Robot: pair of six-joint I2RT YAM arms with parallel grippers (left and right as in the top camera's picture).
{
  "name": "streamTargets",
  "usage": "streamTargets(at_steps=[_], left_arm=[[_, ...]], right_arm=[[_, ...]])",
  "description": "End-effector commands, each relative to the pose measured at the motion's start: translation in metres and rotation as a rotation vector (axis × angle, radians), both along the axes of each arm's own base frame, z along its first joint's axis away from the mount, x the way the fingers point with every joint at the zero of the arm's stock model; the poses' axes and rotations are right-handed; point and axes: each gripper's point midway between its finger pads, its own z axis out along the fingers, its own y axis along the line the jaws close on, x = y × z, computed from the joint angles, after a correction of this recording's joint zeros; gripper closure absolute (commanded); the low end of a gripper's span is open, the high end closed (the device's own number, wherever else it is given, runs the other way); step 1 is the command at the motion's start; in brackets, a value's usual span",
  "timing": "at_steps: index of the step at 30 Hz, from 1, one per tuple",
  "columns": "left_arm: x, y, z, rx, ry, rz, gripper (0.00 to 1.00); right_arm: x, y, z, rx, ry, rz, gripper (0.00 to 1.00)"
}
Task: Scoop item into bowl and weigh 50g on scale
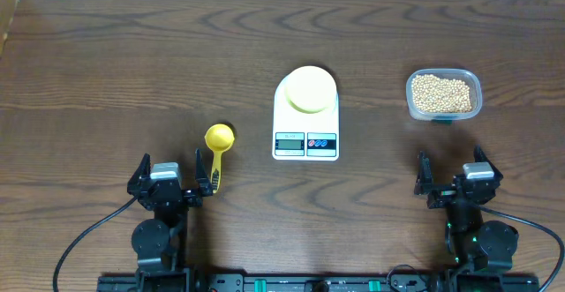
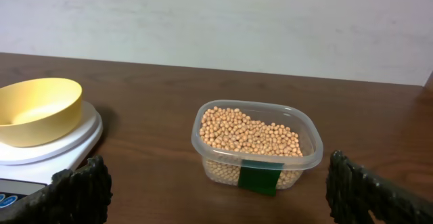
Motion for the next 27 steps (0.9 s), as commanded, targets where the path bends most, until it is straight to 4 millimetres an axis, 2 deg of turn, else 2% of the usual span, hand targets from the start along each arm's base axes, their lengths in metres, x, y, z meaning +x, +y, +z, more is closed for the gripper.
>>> streamTargets(at_steps=[1,11,13,22,23,27], left_arm=[[-0.002,0.007,-0.016,0.014,0.059,0.036,0.02],[-0.002,0.007,-0.016,0.014,0.057,0.035,0.02],[-0.001,0.005,-0.01,0.013,0.036,0.027,0.02],[0.001,-0.03,0.044,0.023,-0.187,-0.175,0.02],[-0.002,-0.035,0.055,0.028,-0.219,-0.204,0.02],[-0.009,-0.036,0.088,0.008,-0.278,-0.208,0.02]], right_arm=[[0.0,0.003,0.0,0.014,-0.002,0.017,0.01],[0.0,0.003,0.0,0.014,-0.002,0.017,0.01],[0.0,0.003,0.0,0.014,-0.002,0.017,0.01],[0.0,0.003,0.0,0.014,-0.002,0.017,0.01],[0.0,0.003,0.0,0.014,-0.002,0.017,0.01],[0.0,0.003,0.0,0.014,-0.002,0.017,0.01]])
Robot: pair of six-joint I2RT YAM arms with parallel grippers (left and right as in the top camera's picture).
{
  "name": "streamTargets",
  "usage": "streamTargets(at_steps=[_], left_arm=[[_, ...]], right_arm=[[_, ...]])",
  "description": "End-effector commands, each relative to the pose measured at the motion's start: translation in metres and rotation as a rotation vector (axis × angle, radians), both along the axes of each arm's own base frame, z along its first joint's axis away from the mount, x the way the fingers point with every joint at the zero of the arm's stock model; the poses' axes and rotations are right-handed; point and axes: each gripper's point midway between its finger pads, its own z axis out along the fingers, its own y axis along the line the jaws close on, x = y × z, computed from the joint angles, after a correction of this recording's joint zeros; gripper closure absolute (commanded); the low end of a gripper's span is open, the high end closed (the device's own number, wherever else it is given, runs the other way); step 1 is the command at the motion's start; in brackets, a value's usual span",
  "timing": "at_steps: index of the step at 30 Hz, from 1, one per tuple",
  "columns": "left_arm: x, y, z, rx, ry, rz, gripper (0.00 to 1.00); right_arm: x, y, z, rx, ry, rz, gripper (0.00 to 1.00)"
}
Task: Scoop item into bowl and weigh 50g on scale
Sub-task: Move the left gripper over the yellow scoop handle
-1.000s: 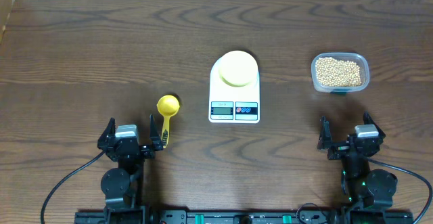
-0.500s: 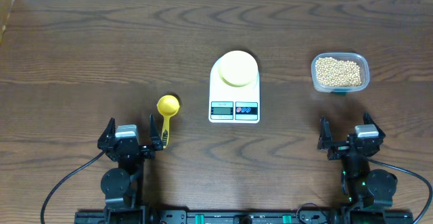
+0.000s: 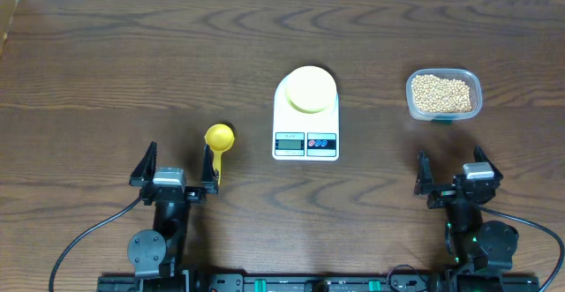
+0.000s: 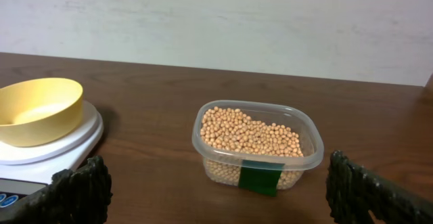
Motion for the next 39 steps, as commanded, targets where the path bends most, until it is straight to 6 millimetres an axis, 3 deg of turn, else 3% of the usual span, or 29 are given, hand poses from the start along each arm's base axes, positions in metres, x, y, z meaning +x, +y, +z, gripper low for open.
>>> streamTargets(at_steps=[1,5,12,17,23,29,34,39], left_arm=[[-0.012,-0.008,0.047,-0.003,-0.085,-0.045,0.02],[-0.023,-0.009,0.077,-0.006,-0.053,-0.044,0.02],[-0.038,-0.016,0.11,-0.022,0.142,-0.082,0.02],[-0.031,-0.022,0.128,-0.014,0.115,-0.121,0.02],[-0.022,-0.016,0.142,-0.011,0.068,-0.086,0.02],[0.002,-0.011,0.141,-0.02,0.145,-0.069,0.02],[0.03,-0.012,0.128,-0.037,0.305,-0.082,0.02],[0.047,0.014,0.105,-0.092,0.586,0.075,0.02]], right_arm=[[0.0,0.003,0.0,0.013,-0.001,0.014,0.01],[0.0,0.003,0.0,0.013,-0.001,0.014,0.01],[0.0,0.003,0.0,0.013,-0.002,0.014,0.01],[0.0,0.003,0.0,0.013,-0.002,0.014,0.01],[0.0,0.003,0.0,0.013,-0.001,0.014,0.01],[0.0,0.003,0.0,0.013,-0.001,0.014,0.01],[0.0,0.003,0.0,0.013,-0.001,0.014,0.01],[0.0,0.003,0.0,0.013,-0.002,0.014,0.01]])
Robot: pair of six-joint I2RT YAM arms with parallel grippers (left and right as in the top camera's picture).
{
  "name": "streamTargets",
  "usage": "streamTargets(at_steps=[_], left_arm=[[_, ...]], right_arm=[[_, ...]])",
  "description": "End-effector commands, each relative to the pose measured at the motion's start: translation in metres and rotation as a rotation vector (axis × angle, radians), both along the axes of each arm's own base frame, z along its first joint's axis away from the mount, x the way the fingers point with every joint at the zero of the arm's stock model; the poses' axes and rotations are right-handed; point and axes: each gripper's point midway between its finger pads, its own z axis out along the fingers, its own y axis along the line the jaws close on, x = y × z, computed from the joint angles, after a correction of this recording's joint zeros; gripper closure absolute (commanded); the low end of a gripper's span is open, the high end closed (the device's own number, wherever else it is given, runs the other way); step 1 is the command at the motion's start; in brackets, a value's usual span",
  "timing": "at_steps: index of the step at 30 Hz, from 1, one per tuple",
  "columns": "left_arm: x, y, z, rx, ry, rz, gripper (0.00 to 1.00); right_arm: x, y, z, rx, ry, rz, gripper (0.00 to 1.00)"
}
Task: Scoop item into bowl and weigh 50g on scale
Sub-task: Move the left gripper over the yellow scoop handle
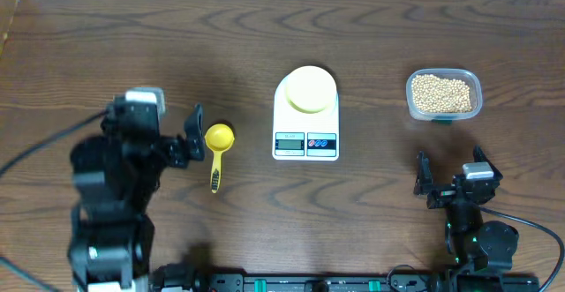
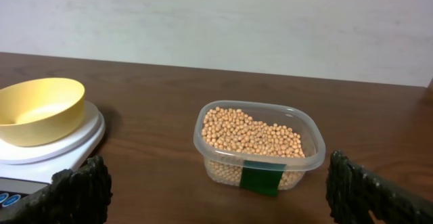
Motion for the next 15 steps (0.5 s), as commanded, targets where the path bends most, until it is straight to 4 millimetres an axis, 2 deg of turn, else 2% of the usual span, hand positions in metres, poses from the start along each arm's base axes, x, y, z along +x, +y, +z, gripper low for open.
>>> streamTargets(at_steps=[1,3,7,9,12,15], left_arm=[[0.008,0.019,0.006,-0.006,0.13,0.118,0.02],[0.009,0.015,0.0,-0.017,0.2,0.099,0.02],[0.012,-0.019,-0.007,-0.121,0.246,-0.076,0.02],[0.012,-0.026,-0.01,-0.147,0.265,-0.117,0.02],[0.016,-0.01,-0.027,-0.118,0.325,-0.021,0.02],[0.017,0.019,-0.05,-0.175,0.425,0.231,0.02]], right_arm=[[0.0,0.002,0.0,0.013,0.0,0.009,0.01],[0.0,0.002,0.0,0.013,0.0,0.009,0.01],[0.0,0.002,0.0,0.013,0.0,0.009,0.01],[0.0,0.002,0.0,0.013,0.0,0.009,0.01],[0.0,0.002,0.0,0.013,0.0,0.009,0.01],[0.0,0.002,0.0,0.013,0.0,0.009,0.01]])
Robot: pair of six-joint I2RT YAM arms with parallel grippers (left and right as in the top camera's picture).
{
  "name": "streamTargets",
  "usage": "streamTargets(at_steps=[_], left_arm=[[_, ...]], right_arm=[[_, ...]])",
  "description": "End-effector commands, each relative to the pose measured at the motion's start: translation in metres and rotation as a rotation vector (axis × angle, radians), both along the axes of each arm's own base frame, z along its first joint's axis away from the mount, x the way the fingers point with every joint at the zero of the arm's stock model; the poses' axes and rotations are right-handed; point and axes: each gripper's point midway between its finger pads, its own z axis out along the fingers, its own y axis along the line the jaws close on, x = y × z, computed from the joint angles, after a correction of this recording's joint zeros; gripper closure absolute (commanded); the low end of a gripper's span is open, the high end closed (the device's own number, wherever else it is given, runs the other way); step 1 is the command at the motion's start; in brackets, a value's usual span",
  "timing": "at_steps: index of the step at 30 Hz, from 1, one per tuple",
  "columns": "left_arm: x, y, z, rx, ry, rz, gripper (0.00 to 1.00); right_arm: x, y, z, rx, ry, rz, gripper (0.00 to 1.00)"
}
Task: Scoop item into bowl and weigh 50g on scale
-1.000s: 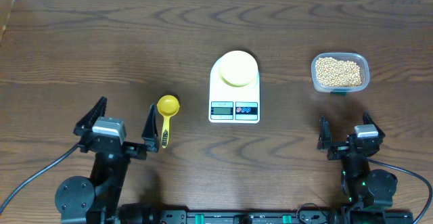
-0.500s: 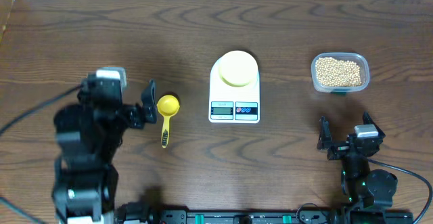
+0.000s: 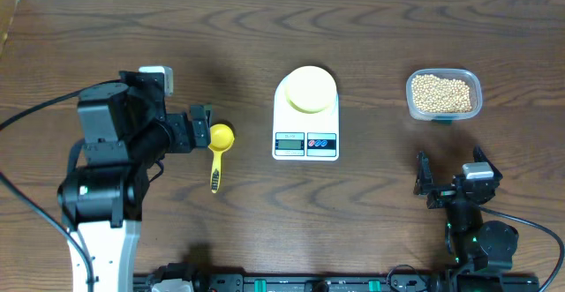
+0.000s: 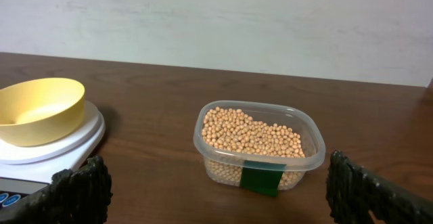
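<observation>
A yellow scoop [image 3: 217,151] lies on the table left of the scale, its bowl toward the back. My left gripper [image 3: 196,128] hangs open just left of the scoop's bowl, holding nothing. A yellow bowl [image 3: 309,89] [image 4: 37,109] sits empty on the white scale [image 3: 306,138] [image 4: 64,149]. The clear tub of soybeans [image 3: 443,95] [image 4: 257,143] stands to the right of the scale. My right gripper [image 3: 451,184] [image 4: 216,197] rests open at the front right, the tub ahead of it between its fingers [image 4: 81,190].
The left arm's body [image 3: 110,164] rises over the left part of the table. The tub bears a green label [image 4: 260,178] on its near side. A pale wall runs behind the table's far edge.
My left arm has turned and shifted right, so its gripper is now close beside the scoop's bowl. Scoop, scale, bowl, tub and right gripper are unmoved.
At first both grippers rested open at the front edge, the left one beside the scoop's handle. Then the left gripper sat squared up at the front. Later the left arm stood raised left of the scoop; now its gripper is at the scoop's bowl.
</observation>
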Motion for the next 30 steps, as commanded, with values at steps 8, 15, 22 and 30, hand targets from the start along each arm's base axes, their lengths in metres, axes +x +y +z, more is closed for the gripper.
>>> streamTargets(at_steps=[8,15,22,30], left_arm=[[0.016,0.018,-0.055,-0.159,0.273,0.319,0.02],[0.01,0.015,-0.101,-0.133,0.472,0.309,0.02],[-0.001,0.001,-0.131,-0.12,0.613,0.158,0.02],[-0.003,0.006,-0.147,-0.08,0.668,0.149,0.02]], right_arm=[[0.0,0.002,0.0,0.013,-0.001,0.009,0.01],[-0.002,0.015,0.002,0.072,0.0,0.083,0.01],[-0.006,0.015,0.062,0.121,-0.241,0.094,0.01],[-0.02,-0.01,0.145,0.132,-0.428,-0.046,0.01]])
